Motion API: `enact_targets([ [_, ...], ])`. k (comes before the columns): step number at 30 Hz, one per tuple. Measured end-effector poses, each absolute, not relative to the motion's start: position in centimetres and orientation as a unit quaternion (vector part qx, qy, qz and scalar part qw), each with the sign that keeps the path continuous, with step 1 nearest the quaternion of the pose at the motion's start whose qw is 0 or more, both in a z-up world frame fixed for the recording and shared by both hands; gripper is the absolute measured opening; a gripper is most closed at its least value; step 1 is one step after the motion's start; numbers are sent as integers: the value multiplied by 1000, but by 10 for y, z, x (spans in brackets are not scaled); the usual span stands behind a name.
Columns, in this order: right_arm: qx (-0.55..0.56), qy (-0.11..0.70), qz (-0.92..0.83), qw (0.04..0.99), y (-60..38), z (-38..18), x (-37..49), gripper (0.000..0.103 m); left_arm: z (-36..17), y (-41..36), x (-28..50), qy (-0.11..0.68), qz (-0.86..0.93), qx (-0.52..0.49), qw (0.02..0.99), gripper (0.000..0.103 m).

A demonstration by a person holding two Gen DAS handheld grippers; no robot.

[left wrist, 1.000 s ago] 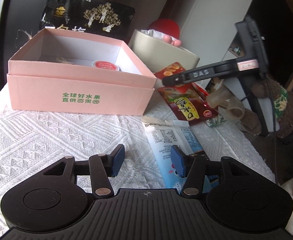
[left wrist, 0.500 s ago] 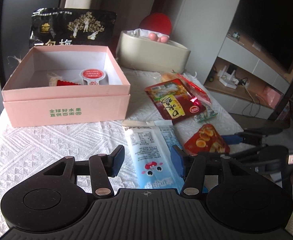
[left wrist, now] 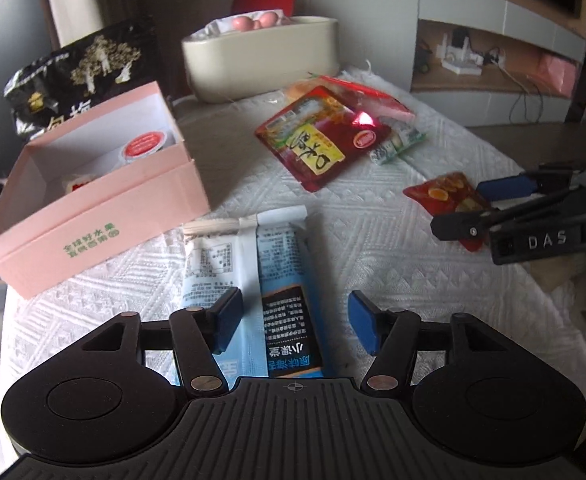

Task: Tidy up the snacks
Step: 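Pull the quail-egg packet onto the tablecloth with the right tool while the left holds the blue-white packet, then lift the blue-white packet with the left tool while the right lifts the quail-egg packet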

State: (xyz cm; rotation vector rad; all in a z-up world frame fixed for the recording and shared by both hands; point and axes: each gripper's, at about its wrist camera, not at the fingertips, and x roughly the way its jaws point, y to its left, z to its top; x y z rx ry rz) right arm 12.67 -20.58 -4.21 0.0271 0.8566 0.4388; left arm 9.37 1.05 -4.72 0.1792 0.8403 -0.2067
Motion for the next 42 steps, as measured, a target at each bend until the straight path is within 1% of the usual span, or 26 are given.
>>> enact_targets([
  [1,25,402,214,890,-210,-45,125,80,-49,7,94,410,-104,96,901,76],
  [2,33,399,214,891,-212,-46,124,82,-50,5,95,413,-110,99,899,80],
  [3,35,397,214,892,-213,-47,123,82,-51,4,96,415,-116,99,897,87],
  [4,34,397,214,892,-211,-47,124,83,-52,3,96,416,-121,96,896,91],
  [6,27,397,213,893,-209,-47,123,84,-49,7,96,409,-128,80,900,90],
  [9,10,396,210,894,-203,-47,120,86,-39,21,94,381,-109,48,917,83],
  [13,-6,398,211,893,-198,-47,121,89,-47,37,107,409,-75,44,908,83],
  [14,-8,398,210,893,-197,-47,121,89,-52,40,109,416,-75,41,905,84],
  [15,-10,398,210,893,-197,-47,121,89,-56,42,111,416,-77,37,906,88],
  [18,-16,399,210,892,-195,-47,120,90,-63,46,115,420,-77,26,904,93],
  [21,-28,404,214,889,-192,-48,120,93,-65,48,116,409,-83,21,909,93],
  [23,-42,418,229,878,-189,-48,124,103,-67,49,116,403,-90,24,910,95],
  [30,-78,426,242,868,-187,-46,118,103,-69,46,107,388,-84,21,918,95],
  [32,-83,426,242,868,-193,-43,113,101,-71,46,104,379,-85,20,921,95],
  [34,-101,416,218,877,-202,-38,107,98,-71,47,102,374,-86,19,923,95],
  [37,-133,385,159,899,-214,-31,102,98,-72,47,102,371,-85,19,924,95],
  [39,-117,376,164,905,-221,-26,103,98,-72,47,101,370,-84,19,925,95],
  [42,-64,383,217,896,-221,-20,110,98,-72,47,100,367,-84,18,926,95],
])
